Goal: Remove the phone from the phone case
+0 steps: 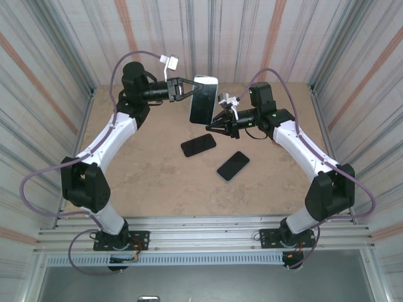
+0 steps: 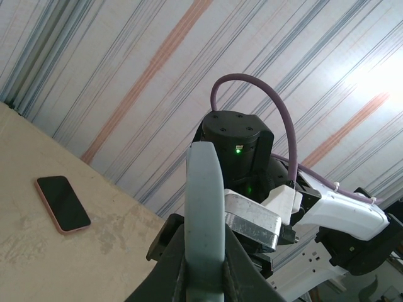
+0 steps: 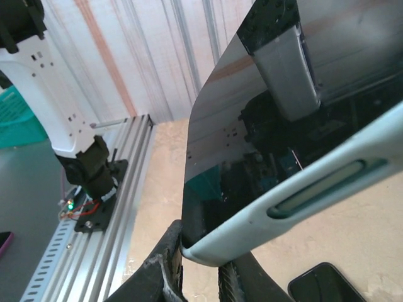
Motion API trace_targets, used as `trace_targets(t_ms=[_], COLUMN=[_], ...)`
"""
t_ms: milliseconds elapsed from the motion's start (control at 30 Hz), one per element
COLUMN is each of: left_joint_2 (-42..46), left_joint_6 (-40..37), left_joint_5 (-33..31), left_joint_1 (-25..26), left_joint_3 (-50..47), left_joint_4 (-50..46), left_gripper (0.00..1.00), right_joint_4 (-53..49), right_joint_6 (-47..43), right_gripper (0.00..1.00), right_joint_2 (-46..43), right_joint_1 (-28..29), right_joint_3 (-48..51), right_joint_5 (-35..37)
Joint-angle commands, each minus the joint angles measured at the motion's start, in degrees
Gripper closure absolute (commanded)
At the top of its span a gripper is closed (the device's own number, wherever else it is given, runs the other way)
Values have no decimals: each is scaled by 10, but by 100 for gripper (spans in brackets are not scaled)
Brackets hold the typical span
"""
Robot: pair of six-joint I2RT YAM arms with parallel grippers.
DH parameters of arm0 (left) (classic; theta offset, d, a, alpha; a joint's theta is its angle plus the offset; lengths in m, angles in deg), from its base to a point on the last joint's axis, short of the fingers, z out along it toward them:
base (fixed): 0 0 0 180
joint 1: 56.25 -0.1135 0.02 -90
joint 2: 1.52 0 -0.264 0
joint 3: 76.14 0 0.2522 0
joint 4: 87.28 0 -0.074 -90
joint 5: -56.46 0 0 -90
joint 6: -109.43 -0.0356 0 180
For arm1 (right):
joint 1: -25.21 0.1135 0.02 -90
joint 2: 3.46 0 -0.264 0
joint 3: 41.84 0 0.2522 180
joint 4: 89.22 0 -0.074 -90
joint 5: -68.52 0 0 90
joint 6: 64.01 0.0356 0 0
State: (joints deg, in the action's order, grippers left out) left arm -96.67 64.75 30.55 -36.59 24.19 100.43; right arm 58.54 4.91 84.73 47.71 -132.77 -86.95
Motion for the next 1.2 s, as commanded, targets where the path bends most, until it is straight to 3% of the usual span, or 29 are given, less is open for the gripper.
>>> trace_targets(t_ms=[0,367,567,1033,1167], left_joint_2=[3,8,12,16,19], left_joint_6=[18,10,11,105,98], left_joint_5=[6,6,7,8,4], left_joint_1=[5,10,10,33,34], left_joint_3=[22,20,22,8,5], left_joint_4=[29,21,12,10,0], left_gripper=[100,100,100,100,100], right_joint_4=[35,62,47,106,140], right_joint_6=[16,44,32,6,37], right_gripper=[82,78,86,90,90], right_joint_2=[0,0,2,-19,-24], right_joint_1=[-2,-2,-1,4,-5], right_joint_3=[-11,-4,-8,12,16], right_joint_5=[2,-20,-16,169,156])
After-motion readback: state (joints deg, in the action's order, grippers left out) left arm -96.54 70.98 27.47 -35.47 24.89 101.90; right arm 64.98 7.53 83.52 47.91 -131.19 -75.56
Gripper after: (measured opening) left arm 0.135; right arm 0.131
